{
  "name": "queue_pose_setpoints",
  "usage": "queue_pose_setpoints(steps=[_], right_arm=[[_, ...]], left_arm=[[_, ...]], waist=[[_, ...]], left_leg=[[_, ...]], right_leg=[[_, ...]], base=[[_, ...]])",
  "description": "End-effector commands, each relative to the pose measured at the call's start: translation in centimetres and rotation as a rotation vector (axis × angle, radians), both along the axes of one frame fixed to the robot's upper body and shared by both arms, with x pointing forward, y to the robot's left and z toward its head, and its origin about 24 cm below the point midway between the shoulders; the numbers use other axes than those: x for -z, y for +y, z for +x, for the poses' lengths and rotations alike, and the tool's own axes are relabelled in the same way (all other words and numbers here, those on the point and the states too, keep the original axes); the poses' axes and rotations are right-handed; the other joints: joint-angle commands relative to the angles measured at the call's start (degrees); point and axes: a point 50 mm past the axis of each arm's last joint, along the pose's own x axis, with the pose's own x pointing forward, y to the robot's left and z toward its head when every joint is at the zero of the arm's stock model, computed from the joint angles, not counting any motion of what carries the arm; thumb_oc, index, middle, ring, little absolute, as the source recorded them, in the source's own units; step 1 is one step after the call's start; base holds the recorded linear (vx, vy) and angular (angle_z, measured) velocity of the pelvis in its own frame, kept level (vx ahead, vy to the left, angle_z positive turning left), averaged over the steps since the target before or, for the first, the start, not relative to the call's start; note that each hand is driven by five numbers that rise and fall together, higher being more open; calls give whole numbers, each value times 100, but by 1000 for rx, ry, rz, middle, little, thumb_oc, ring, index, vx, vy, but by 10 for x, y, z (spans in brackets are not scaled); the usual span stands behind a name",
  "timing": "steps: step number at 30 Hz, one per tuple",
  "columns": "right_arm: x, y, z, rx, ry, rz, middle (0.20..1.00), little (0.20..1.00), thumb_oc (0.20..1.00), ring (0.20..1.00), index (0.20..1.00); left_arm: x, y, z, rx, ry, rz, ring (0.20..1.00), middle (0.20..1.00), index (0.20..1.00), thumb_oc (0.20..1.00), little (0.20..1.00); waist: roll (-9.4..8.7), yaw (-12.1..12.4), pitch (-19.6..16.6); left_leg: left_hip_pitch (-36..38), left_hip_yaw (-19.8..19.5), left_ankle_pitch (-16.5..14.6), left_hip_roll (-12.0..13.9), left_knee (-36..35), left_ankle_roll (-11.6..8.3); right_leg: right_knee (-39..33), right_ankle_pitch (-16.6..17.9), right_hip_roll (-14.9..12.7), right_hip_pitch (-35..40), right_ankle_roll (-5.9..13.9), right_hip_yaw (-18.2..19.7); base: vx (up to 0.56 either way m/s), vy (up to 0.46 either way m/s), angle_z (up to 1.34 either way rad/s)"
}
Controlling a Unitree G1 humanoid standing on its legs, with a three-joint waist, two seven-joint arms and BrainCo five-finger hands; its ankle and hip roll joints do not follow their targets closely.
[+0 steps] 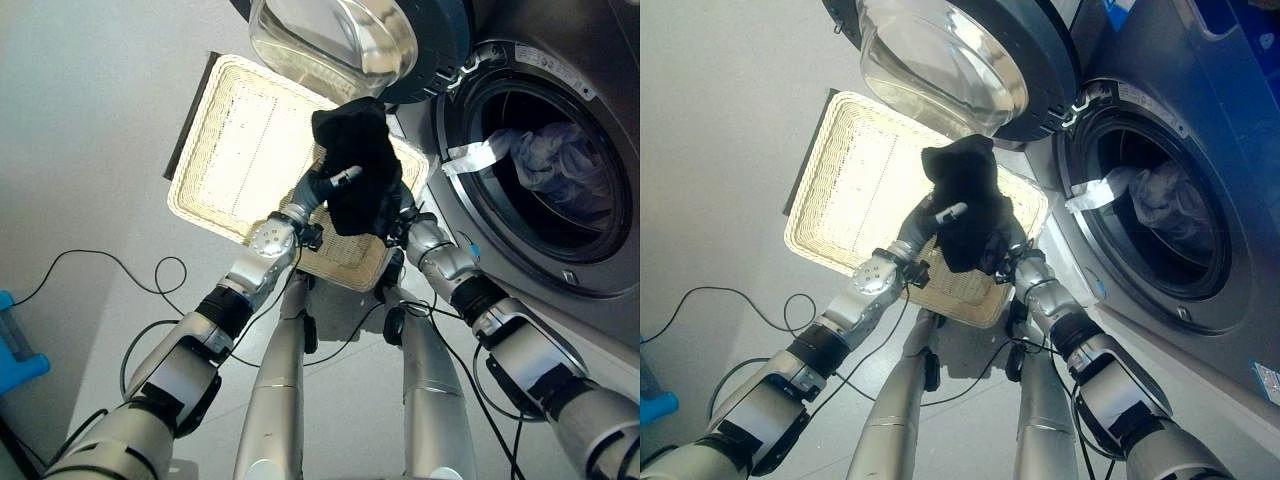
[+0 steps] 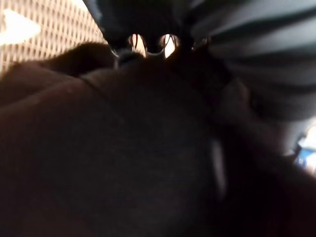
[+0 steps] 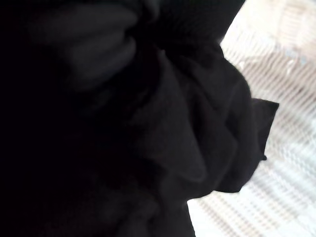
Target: Put the clothes into the washing machine.
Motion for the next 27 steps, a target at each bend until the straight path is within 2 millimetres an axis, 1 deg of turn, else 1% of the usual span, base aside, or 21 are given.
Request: queue_pose_setpoints(steps=[1, 2, 6, 7, 8, 10, 11, 13, 16, 19, 21, 22, 25, 26, 27], right_arm=[[-55, 17, -5, -73, -244, 123, 200, 200, 200, 200, 200], [-52, 6, -7, -46, -250, 159, 200, 200, 200, 200, 200], [-50, -8, -9, -25, -266, 205, 200, 200, 200, 200, 200], [-50, -8, -9, -25, -266, 205, 200, 200, 200, 200, 200], [-49, -14, -11, -15, -278, 244, 200, 200, 200, 200, 200], [-49, -17, -11, -16, -284, 270, 200, 200, 200, 200, 200], [-51, -22, -14, -20, -315, 342, 200, 200, 200, 200, 200], [-53, -25, -16, -17, -340, 391, 200, 200, 200, 200, 200], [-53, -27, -17, 2, -353, 411, 200, 200, 200, 200, 200], [-51, -36, -17, 43, -365, 471, 200, 200, 200, 200, 200], [-50, -43, -16, 70, -374, 531, 200, 200, 200, 200, 200], [-48, -55, -14, 105, -379, 635, 200, 200, 200, 200, 200], [-44, -69, -12, 149, -382, 761, 200, 200, 200, 200, 200], [-42, -77, -10, 164, -374, 836, 200, 200, 200, 200, 200], [-41, -79, -10, 170, -373, 856, 200, 200, 200, 200, 200]], left_arm=[[-11, -31, -14, 103, -91, 14, 1000, 1000, 1000, 1000, 1000], [-8, -27, -14, 85, -96, 41, 1000, 1000, 1000, 1000, 1000], [-4, -21, -13, 63, -102, 78, 1000, 1000, 1000, 1000, 1000], [-4, -21, -13, 63, -102, 78, 1000, 1000, 1000, 1000, 1000], [-2, -19, -11, 53, -101, 96, 1000, 1000, 1000, 1000, 1000], [-1, -18, -11, 47, -104, 108, 1000, 1000, 1000, 1000, 1000], [1, -16, -9, 38, -106, 130, 1000, 1000, 1000, 1000, 1000], [0, -15, -9, 29, -114, 142, 1000, 1000, 1000, 1000, 1000], [-1, -15, -8, 17, -125, 145, 1000, 1000, 1000, 1000, 1000], [-3, -14, -6, 12, -132, 133, 1000, 1000, 1000, 1000, 1000], [-4, -13, -6, 9, -134, 125, 1000, 1000, 1000, 1000, 1000], [-4, -12, -5, 4, -135, 116, 1000, 1000, 1000, 1000, 1000], [-4, -10, -4, -1, -134, 107, 1000, 1000, 1000, 1000, 1000], [-4, -9, -4, -3, -133, 103, 1000, 1000, 1000, 1000, 1000], [-4, -9, -4, -3, -133, 102, 1000, 1000, 1000, 1000, 1000]], waist=[[292, -46, 17], [275, -79, 17], [248, -124, 17], [247, -122, 17], [232, -144, 17], [219, -156, 17], [191, -189, 17], [176, -220, 17], [162, -255, 17], [165, -287, 17], [180, -295, 17], [204, -309, 17], [241, -313, 17], [265, -312, 17], [271, -311, 17]], left_leg=[[59, 398, -634, -354, 523, -29], [83, 435, -651, -328, 515, -31], [107, 502, -669, -285, 490, -29], [108, 504, -669, -284, 490, -29], [130, 540, -682, -264, 479, -30], [146, 558, -687, -252, 470, -32], [168, 586, -698, -233, 455, -36], [194, 605, -704, -221, 435, -43], [217, 630, -715, -205, 431, -44], [263, 673, -726, -182, 408, -52], [289, 694, -734, -171, 400, -58], [326, 721, -761, -160, 406, -66], [355, 733, -776, -167, 396, -71], [380, 746, -784, -170, 387, -76], [384, 747, -786, -172, 386, -77]], right_leg=[[-485, 561, 271, 224, 610, -96], [-484, 557, 282, 234, 622, -76], [-481, 561, 298, 223, 643, -42], [-481, 562, 299, 223, 643, -40], [-485, 555, 305, 237, 652, -31], [-489, 556, 311, 244, 655, -20], [-486, 557, 330, 245, 664, 9], [-495, 555, 348, 260, 674, 32], [-497, 556, 368, 270, 678, 63], [-524, 553, 388, 299, 680, 93], [-532, 545, 398, 319, 678, 108], [-517, 524, 412, 342, 676, 125], [-533, 518, 422, 368, 672, 139], [-543, 508, 432, 393, 666, 151], [-543, 507, 434, 395, 664, 153]], base=[[4, 30, -6], [4, 35, -4], [5, 27, -11], [2, 12, -14], [0, 8, -13], [-3, 7, -9], [0, 0, 0], [-5, 4, -2], [-9, 11, -12], [-10, 12, -15], [-9, 20, -5], [0, 0, 0], [-7, 28, -6], [-2, 19, -10], [1, 24, -19]])
